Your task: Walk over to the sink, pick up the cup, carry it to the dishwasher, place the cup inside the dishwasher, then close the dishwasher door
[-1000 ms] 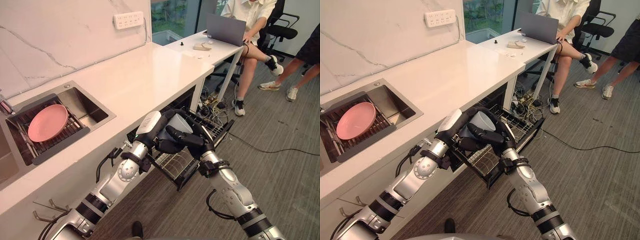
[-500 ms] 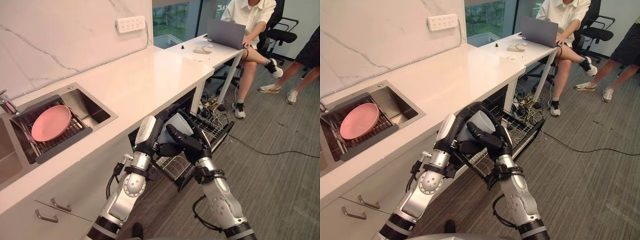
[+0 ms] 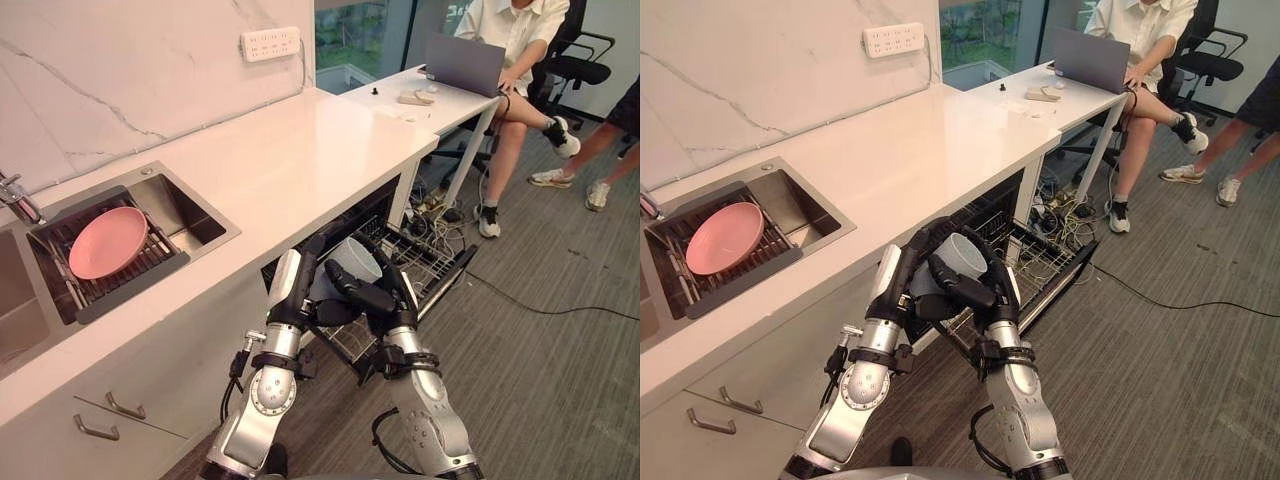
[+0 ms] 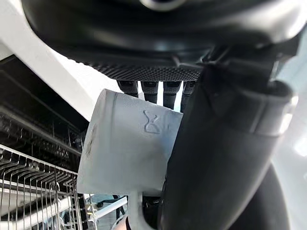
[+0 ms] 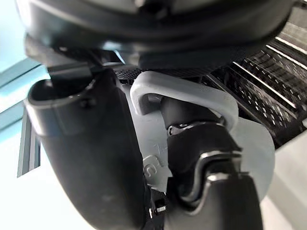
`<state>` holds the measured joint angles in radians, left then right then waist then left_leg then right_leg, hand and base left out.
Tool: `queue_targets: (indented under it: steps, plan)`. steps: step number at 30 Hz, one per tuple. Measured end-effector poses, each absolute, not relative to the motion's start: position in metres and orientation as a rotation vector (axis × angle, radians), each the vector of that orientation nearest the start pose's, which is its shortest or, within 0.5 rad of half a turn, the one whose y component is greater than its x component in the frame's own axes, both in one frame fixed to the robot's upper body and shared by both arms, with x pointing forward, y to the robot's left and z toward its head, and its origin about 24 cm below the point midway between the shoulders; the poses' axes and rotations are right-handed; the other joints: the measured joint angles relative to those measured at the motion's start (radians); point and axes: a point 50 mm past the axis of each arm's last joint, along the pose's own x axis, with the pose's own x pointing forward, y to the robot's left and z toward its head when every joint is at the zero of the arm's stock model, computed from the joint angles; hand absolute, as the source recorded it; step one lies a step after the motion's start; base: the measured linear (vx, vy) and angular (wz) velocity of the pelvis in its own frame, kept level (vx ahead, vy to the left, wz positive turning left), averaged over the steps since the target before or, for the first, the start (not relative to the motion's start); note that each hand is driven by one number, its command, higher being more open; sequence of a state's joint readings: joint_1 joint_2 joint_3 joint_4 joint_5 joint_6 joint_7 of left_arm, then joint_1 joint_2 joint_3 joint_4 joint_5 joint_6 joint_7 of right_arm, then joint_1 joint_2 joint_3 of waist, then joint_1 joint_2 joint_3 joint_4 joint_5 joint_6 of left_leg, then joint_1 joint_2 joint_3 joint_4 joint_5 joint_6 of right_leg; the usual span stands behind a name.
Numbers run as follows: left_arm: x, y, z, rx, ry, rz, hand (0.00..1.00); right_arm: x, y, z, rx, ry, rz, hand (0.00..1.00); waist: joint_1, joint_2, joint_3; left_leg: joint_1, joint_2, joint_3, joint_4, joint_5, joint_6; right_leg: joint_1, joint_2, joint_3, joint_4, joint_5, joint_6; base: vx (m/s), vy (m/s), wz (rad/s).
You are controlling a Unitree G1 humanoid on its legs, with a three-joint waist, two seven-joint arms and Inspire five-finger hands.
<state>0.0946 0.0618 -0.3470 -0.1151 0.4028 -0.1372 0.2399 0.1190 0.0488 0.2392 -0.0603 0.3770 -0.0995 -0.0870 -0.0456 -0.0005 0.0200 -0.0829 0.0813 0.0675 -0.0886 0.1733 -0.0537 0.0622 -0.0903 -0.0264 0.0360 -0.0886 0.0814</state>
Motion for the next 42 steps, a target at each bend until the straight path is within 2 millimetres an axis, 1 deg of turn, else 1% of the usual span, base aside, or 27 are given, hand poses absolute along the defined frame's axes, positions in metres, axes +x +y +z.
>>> queue_targets:
  steps: [2,5,7,8,10,12,15,17,20,23,25,26,28,29,30,31,33,35,37,38,40,41,42]
  plan:
    - [0.221,0.086,0.058,0.334,-0.241,-0.120,0.90,0.227,-0.100,0.040,0.391,-0.012,0.069,0.30,0.000,0.001,-0.001,0.000,0.000,-0.003,0.000,0.000,0.000,0.002,0.000,-0.002,0.000,-0.002,0.000,0.00,-0.008,0.05]
    - [0.217,0.089,0.057,0.293,-0.223,-0.128,0.90,0.230,-0.126,0.043,0.272,-0.047,-0.060,0.30,0.003,0.005,-0.003,-0.003,-0.004,-0.013,-0.004,-0.002,-0.003,0.003,-0.002,-0.013,0.000,-0.005,0.000,-0.02,-0.003,0.11]
    - [0.215,0.103,0.060,0.284,-0.227,-0.077,0.90,0.229,-0.159,0.046,0.186,-0.075,-0.217,0.30,0.003,0.012,-0.007,-0.009,-0.007,-0.024,-0.004,-0.005,-0.007,0.004,-0.003,-0.025,0.000,-0.007,0.001,-0.01,0.001,0.16]
    - [0.215,0.113,0.063,0.290,-0.232,-0.042,0.90,0.227,-0.178,0.048,0.136,-0.088,-0.293,0.30,0.003,0.017,-0.010,-0.010,-0.010,-0.028,-0.004,-0.005,-0.007,0.005,-0.005,-0.029,0.001,-0.008,0.001,0.00,0.002,0.09]
    - [0.215,0.127,0.065,0.304,-0.237,-0.003,0.90,0.224,-0.201,0.054,0.058,-0.115,-0.371,0.30,0.003,0.025,-0.015,-0.010,-0.010,-0.028,-0.003,-0.004,-0.006,0.005,-0.005,-0.029,0.000,-0.008,0.001,0.00,0.000,0.02]
    - [0.215,0.135,0.066,0.317,-0.240,0.002,0.90,0.223,-0.216,0.065,-0.055,-0.156,-0.391,0.30,0.001,0.031,-0.019,-0.009,-0.010,-0.028,0.000,0.001,0.001,0.005,-0.005,-0.029,-0.001,-0.007,0.001,0.00,0.000,0.00]
    - [0.214,0.132,0.064,0.324,-0.235,-0.044,0.90,0.225,-0.218,0.080,-0.143,-0.215,-0.363,0.30,0.001,0.034,-0.022,-0.010,-0.009,-0.028,0.000,0.001,0.001,0.005,-0.005,-0.029,-0.001,-0.007,0.001,0.00,0.000,0.00]
    - [0.212,0.125,0.062,0.319,-0.227,-0.091,0.90,0.230,-0.214,0.087,-0.151,-0.249,-0.334,0.30,0.001,0.034,-0.022,-0.011,-0.009,-0.029,0.000,0.001,0.001,0.005,-0.005,-0.029,-0.001,-0.007,0.001,0.00,0.000,0.00]
    - [0.210,0.124,0.060,0.293,-0.215,-0.107,0.90,0.232,-0.210,0.087,-0.153,-0.246,-0.297,0.30,0.002,0.034,-0.022,-0.014,-0.010,-0.032,-0.003,0.001,0.001,0.003,-0.005,-0.033,-0.002,-0.007,0.001,-0.01,-0.002,0.02]
    - [0.208,0.127,0.056,0.245,-0.181,-0.117,0.90,0.234,-0.212,0.070,-0.170,-0.172,-0.268,0.30,0.005,0.033,-0.022,-0.019,-0.011,-0.036,-0.005,0.001,0.001,0.001,-0.005,-0.037,-0.002,-0.008,0.001,0.00,-0.003,0.03]
    - [0.205,0.129,0.046,0.205,-0.129,-0.128,0.90,0.234,-0.218,0.050,-0.200,-0.073,-0.251,0.30,0.006,0.033,-0.022,-0.035,-0.012,-0.043,-0.005,0.002,-0.001,-0.011,-0.005,-0.042,-0.002,-0.008,0.001,-0.01,-0.003,0.08]
    - [0.204,0.130,0.042,0.199,-0.111,-0.132,0.90,0.234,-0.220,0.045,-0.210,-0.046,-0.247,0.30,0.007,0.033,-0.022,-0.040,-0.012,-0.044,-0.005,0.003,-0.001,-0.016,-0.005,-0.044,-0.002,-0.008,0.001,0.00,-0.004,0.09]
    - [0.199,0.134,0.021,0.190,-0.010,-0.154,0.90,0.232,-0.230,0.024,-0.261,0.064,-0.239,0.30,0.014,0.029,-0.018,-0.059,-0.012,-0.050,-0.005,0.006,0.001,-0.032,-0.004,-0.049,0.001,-0.008,0.001,0.01,-0.008,0.07]
    - [0.198,0.135,0.014,0.193,0.020,-0.159,0.90,0.231,-0.233,0.019,-0.269,0.090,-0.239,0.30,0.016,0.028,-0.016,-0.062,-0.012,-0.051,-0.005,0.008,0.004,-0.034,-0.004,-0.051,0.002,-0.008,0.001,0.02,-0.013,0.07]
    - [0.194,0.139,0.003,0.202,0.077,-0.166,0.90,0.229,-0.237,0.011,-0.283,0.137,-0.241,0.30,0.021,0.025,-0.010,-0.071,-0.012,-0.054,-0.004,0.009,0.004,-0.041,-0.004,-0.055,0.003,-0.008,0.001,0.02,-0.015,0.09]
    - [0.190,0.142,-0.007,0.205,0.125,-0.166,0.90,0.228,-0.241,0.006,-0.300,0.169,-0.242,0.30,0.027,0.024,-0.006,-0.087,-0.012,-0.058,-0.004,0.012,0.005,-0.055,-0.003,-0.058,0.005,-0.008,0.001,0.01,-0.012,0.09]
    - [0.184,0.148,-0.018,0.207,0.181,-0.154,0.90,0.231,-0.246,0.002,-0.318,0.194,-0.244,0.30,0.031,0.021,0.014,-0.109,-0.012,-0.064,0.000,0.021,0.007,-0.071,-0.002,-0.064,0.012,-0.008,0.001,0.02,-0.009,0.11]
    - [0.181,0.159,-0.027,0.208,0.234,-0.117,0.90,0.247,-0.248,0.015,-0.337,0.145,-0.249,0.30,0.031,0.021,0.058,-0.134,-0.013,-0.082,0.001,0.033,0.007,-0.092,0.001,-0.081,0.023,-0.008,0.001,-0.03,-0.008,0.21]
    - [0.181,0.164,-0.031,0.202,0.253,-0.098,0.90,0.255,-0.251,0.020,-0.350,0.131,-0.251,0.30,0.034,0.019,0.078,-0.148,-0.013,-0.090,0.001,0.040,0.008,-0.105,0.002,-0.092,0.033,-0.010,0.001,-0.05,-0.002,0.21]
    - [0.181,0.169,-0.035,0.204,0.272,-0.074,0.90,0.265,-0.255,0.028,-0.367,0.109,-0.262,0.30,0.050,0.018,0.106,-0.163,-0.013,-0.100,0.001,0.046,0.009,-0.124,0.002,-0.101,0.054,-0.017,0.002,-0.06,0.000,0.20]
    - [0.180,0.176,-0.040,0.205,0.299,-0.048,0.90,0.271,-0.259,0.032,-0.380,0.101,-0.272,0.30,0.068,0.019,0.125,-0.188,-0.016,-0.114,0.001,0.052,0.011,-0.157,0.000,-0.114,0.092,-0.033,0.003,-0.08,-0.004,0.23]
    - [0.179,0.181,-0.043,0.208,0.316,-0.027,0.90,0.275,-0.259,0.034,-0.379,0.097,-0.281,0.30,0.085,0.015,0.143,-0.196,-0.018,-0.118,0.001,0.055,0.010,-0.179,-0.005,-0.118,0.126,-0.048,0.003,-0.07,-0.006,0.20]
    - [0.179,0.183,-0.045,0.210,0.321,-0.015,0.90,0.276,-0.259,0.034,-0.378,0.095,-0.284,0.30,0.093,0.013,0.153,-0.201,-0.020,-0.122,0.001,0.056,0.008,-0.190,-0.008,-0.121,0.143,-0.056,0.004,-0.05,-0.006,0.23]
